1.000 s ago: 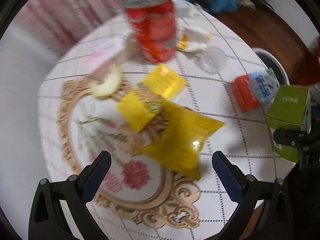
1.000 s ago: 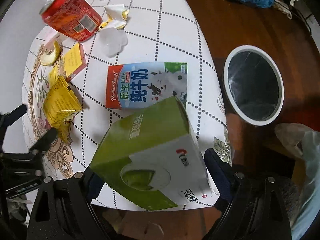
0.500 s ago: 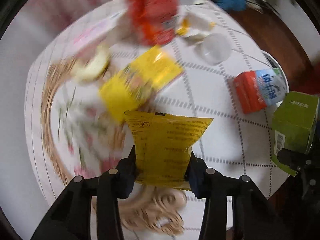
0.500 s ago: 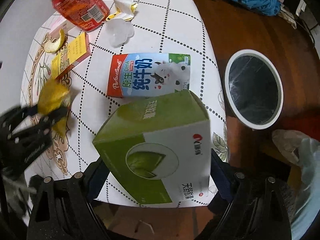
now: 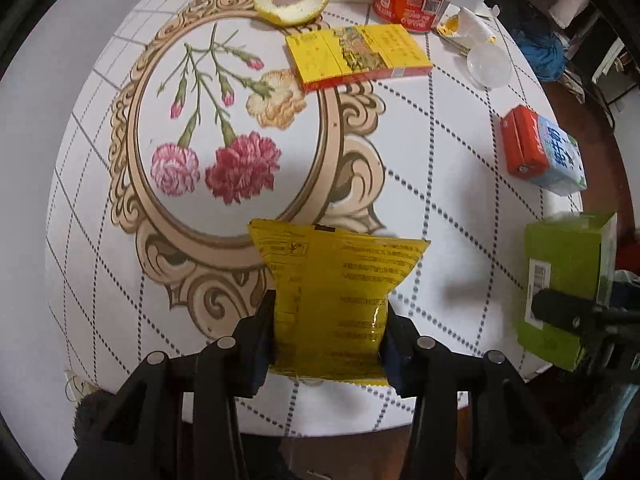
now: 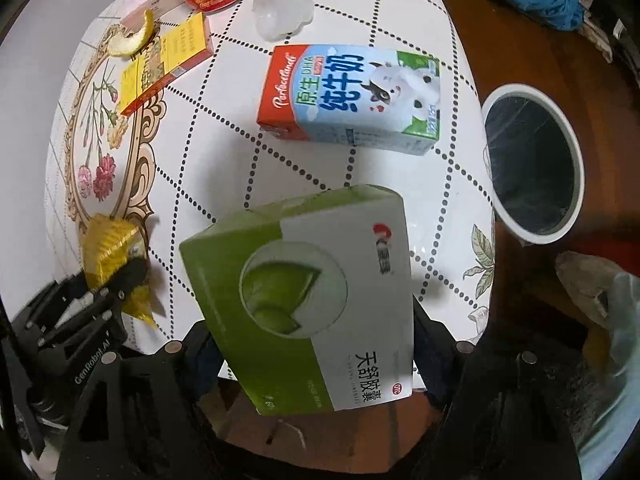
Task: Collect trash
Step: 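Grasp the green medicine box with the right tool while the left tool grasps the yellow snack bag, then carry both items over the white bin and open both tools to drop them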
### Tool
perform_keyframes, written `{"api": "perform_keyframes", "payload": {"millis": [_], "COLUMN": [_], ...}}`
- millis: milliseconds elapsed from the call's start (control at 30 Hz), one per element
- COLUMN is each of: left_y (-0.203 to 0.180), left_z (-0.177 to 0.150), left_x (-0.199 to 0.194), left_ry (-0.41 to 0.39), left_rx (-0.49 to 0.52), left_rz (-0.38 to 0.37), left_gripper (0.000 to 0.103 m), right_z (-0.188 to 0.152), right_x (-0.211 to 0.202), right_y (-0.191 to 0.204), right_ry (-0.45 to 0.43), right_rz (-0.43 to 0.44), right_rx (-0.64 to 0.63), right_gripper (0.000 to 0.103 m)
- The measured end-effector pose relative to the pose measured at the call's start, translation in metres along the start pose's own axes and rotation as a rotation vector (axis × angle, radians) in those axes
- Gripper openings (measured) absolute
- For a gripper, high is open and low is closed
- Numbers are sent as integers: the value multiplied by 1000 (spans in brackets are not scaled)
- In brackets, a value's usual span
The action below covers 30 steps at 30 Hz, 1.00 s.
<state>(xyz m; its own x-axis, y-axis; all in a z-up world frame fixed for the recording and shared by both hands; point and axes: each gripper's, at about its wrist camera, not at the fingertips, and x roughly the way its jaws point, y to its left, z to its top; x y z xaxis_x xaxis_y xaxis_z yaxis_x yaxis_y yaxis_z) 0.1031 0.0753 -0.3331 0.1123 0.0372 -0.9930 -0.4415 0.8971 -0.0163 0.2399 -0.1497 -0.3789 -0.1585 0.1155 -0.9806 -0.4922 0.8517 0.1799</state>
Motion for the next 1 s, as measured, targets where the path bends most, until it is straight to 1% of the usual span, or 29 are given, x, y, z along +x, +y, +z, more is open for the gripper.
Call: {"api": "perform_keyframes", "payload": {"millis": [100,133,200,233,267,300,400,500,567,633,667,700,733,767,833,867,900,933,967,1000], "left_y": [-14,-27,-29,-33,-35,-37,-38,-48,-59,-68,-73,-85,-96,-114,-143,-159,-181,-193,-209,-227], "left_z": [12,21,24,31,27,27,24,23,23,31,32,34,34,38,45,50,58,62,70,78], "left_x": [3,7,5,4,2,-4,-23,-49,-70,-78,-88,-97,-101,-111,-119,-122,-123,-123,-121,-115], "left_ry": [-25,-31,-44,-52,-61,-70,-101,-153,-194,-227,-245,-266,-281,-299,-313,-315,-314,-312,-307,-303], "left_rx": [4,6,5,6,6,3,-8,-16,-18,-8,3,19,34,57,89,105,122,132,147,157], "left_rz": [15,22,32,41,54,62,74,81,66,50,34,19,5,-18,-57,-84,-118,-135,-154,-171], "left_gripper": [41,40,39,38,38,37,37,37,37,37,37,37,37,37,37,37,37,37,37,37], "right_z": [-4,-8,-13,-17,-19,-22,-30,-39,-41,-41,-44,-43,-48,-52,-57,-59,-60,-62,-59,-57], "right_x": [4,7,8,7,5,2,-12,-41,-61,-82,-94,-104,-116,-127,-144,-148,-153,-156,-157,-154], "right_y": [6,7,11,12,12,12,12,0,-16,-33,-45,-58,-79,-99,-136,-152,-178,-200,-214,-237], "right_ry": [-10,-22,-50,-63,-76,-88,-132,-211,-256,-302,-334,-356,-381,-404,-443,-452,-467,-472,-470,-466], "right_rz": [-20,-25,-33,-38,-34,-15,5,35,57,68,71,74,79,84,87,85,77,69,59,47], "right_rx": [-8,-8,-17,-22,-22,-19,-6,9,23,43,61,77,100,128,191,207,244,271,291,322], "right_gripper": [81,80,77,76,75,75,74,74,74,74,74,74,74,74,74,74,74,74,74,74]}}
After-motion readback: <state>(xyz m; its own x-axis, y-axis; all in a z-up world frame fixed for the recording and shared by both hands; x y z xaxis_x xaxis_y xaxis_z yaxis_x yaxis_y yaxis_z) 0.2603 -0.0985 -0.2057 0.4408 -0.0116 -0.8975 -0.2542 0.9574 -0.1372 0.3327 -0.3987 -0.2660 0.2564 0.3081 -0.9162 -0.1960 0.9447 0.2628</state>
